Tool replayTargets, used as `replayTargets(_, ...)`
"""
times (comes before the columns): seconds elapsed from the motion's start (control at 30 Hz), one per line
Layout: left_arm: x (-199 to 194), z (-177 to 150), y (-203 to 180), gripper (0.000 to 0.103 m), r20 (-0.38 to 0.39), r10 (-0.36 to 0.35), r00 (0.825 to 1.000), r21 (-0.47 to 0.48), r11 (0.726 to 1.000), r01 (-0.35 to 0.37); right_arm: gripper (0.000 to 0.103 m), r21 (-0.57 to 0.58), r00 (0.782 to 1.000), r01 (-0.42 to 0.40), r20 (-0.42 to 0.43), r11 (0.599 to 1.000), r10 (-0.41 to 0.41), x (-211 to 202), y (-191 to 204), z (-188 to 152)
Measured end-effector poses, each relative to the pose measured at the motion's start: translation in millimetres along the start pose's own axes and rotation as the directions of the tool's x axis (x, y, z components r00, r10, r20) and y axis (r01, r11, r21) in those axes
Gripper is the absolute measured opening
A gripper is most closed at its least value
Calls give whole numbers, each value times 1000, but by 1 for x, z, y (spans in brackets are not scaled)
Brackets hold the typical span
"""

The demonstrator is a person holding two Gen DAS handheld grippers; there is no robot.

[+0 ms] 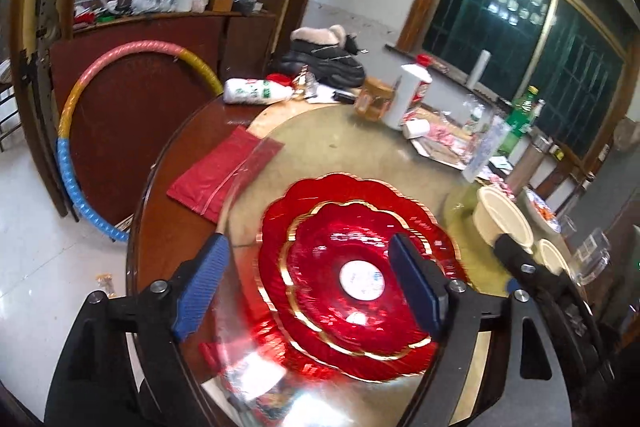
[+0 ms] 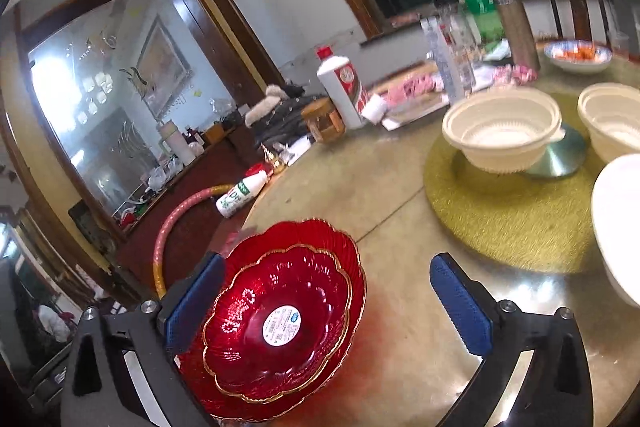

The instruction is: Organize plates and bowls

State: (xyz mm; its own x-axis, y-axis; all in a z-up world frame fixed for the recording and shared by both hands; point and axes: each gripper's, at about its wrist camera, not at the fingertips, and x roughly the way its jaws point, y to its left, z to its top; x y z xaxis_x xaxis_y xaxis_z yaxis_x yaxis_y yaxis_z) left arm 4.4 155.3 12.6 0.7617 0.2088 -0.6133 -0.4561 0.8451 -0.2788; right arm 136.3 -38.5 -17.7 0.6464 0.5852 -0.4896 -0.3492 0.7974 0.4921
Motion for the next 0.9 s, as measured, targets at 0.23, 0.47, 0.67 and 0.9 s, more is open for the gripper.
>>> replayTargets(0.23, -7, 3, -57, 82, -60, -127, 990, 125, 983, 134, 103, 148, 997, -55, -40, 987, 61, -28, -19, 21)
replayTargets(0.47, 22, -15, -153, 82, -296, -268, 917, 228, 912, 341, 103, 144, 993, 107, -53, 984, -101, -110, -74, 37)
replayTargets(0.67, 58, -47, -218, 82, -482, -253, 839, 226, 889, 398, 102, 280, 971, 239, -49, 930, -235, -163, -145, 32)
replayTargets(0.9, 74, -71, -257, 82, -541, -224, 811, 246, 880, 407, 90, 360, 962, 272, -132, 892, -240, -160, -194, 19)
